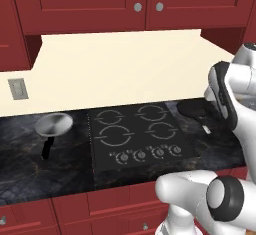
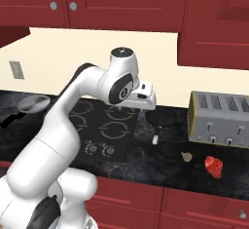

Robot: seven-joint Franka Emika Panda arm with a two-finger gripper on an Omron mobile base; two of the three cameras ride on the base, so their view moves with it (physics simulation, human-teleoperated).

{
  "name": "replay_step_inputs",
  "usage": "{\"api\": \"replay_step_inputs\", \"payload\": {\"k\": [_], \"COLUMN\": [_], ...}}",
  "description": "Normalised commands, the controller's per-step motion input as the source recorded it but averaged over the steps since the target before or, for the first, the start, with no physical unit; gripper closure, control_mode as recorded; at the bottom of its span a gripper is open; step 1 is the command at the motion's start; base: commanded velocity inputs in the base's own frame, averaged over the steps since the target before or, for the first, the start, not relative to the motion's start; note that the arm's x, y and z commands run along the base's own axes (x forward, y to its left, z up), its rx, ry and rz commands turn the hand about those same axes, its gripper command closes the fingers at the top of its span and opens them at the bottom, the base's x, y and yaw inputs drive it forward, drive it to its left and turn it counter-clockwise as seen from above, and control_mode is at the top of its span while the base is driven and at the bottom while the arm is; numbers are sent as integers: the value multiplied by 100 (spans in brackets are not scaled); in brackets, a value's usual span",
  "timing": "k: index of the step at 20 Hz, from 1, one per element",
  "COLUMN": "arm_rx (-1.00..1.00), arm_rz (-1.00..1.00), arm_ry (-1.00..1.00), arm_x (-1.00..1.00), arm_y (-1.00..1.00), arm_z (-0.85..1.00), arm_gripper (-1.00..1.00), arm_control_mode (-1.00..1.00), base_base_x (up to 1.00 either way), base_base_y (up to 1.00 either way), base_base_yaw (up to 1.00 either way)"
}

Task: Place both pans onto different burners. Then place the garlic and the steak on different pans.

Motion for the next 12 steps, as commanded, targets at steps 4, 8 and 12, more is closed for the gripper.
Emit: {"api": "replay_step_inputs", "payload": {"k": [4, 8, 12], "arm_rx": [0, 0, -1], "arm_rz": [-6, -3, -1], "arm_ry": [8, 2, 0], "arm_x": [12, 28, 44], "arm_y": [-35, -23, -5], "arm_z": [-29, -46, -60], "arm_gripper": [-100, -100, -100], "arm_control_mode": [-100, -100, -100], "base_base_x": [0, 0, 0], "base_base_y": [0, 0, 0], "base_base_yaw": [0, 0, 0]}}
